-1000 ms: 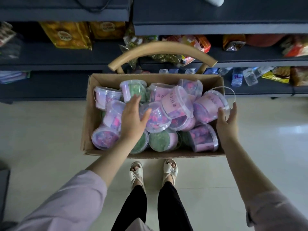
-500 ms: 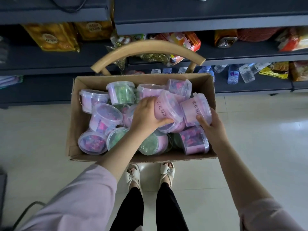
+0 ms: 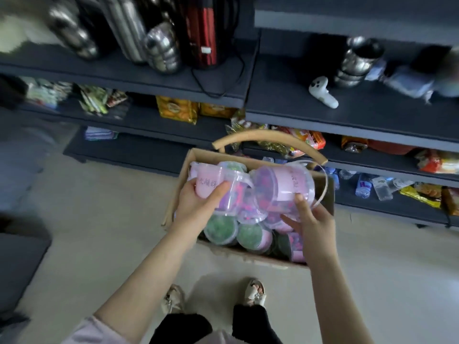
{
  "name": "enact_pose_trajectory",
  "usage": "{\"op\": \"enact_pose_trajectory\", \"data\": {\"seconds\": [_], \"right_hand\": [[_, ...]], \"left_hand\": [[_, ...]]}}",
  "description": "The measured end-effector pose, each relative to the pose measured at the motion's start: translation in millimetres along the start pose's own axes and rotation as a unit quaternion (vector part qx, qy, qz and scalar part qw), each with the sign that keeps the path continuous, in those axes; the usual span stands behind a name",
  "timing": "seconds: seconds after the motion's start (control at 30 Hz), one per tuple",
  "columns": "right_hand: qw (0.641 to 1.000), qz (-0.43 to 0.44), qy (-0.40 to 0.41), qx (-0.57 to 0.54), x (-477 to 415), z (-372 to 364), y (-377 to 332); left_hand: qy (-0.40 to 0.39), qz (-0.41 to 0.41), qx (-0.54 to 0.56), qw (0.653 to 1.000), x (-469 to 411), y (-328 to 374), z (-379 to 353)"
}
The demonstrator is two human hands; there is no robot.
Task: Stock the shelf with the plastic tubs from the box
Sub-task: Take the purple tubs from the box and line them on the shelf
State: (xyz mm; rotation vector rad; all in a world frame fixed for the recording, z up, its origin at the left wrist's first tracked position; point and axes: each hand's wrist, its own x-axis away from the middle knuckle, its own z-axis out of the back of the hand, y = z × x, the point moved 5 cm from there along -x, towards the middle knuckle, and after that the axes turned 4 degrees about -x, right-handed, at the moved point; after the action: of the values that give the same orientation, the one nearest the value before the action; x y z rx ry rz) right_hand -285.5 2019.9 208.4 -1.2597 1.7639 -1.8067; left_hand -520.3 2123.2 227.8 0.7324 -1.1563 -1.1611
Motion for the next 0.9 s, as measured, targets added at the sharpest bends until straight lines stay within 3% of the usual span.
{"op": "enact_pose_trajectory", "data": {"seconds": [0.2, 0.5, 0.7, 0.9], "right_hand": [[0.986, 0.066, -0.146, 0.035, 52, -174, -86], [0.950, 0.164, -0.266, 0.010, 160, -427, -158], [0.924, 0.232, -0.304, 0.020, 191, -536, -203], [0.917, 0.254, -0.309, -0.010, 158, -631, -237]], "left_hand": [[0.111, -0.031, 0.123, 0.986, 14, 51, 179], [0.190, -0.138, 0.168, 0.957, 21, 111, 454], [0.194, -0.212, 0.188, 0.939, -9, 151, 540], [0.194, -0.240, 0.202, 0.929, -93, 188, 584]]}}
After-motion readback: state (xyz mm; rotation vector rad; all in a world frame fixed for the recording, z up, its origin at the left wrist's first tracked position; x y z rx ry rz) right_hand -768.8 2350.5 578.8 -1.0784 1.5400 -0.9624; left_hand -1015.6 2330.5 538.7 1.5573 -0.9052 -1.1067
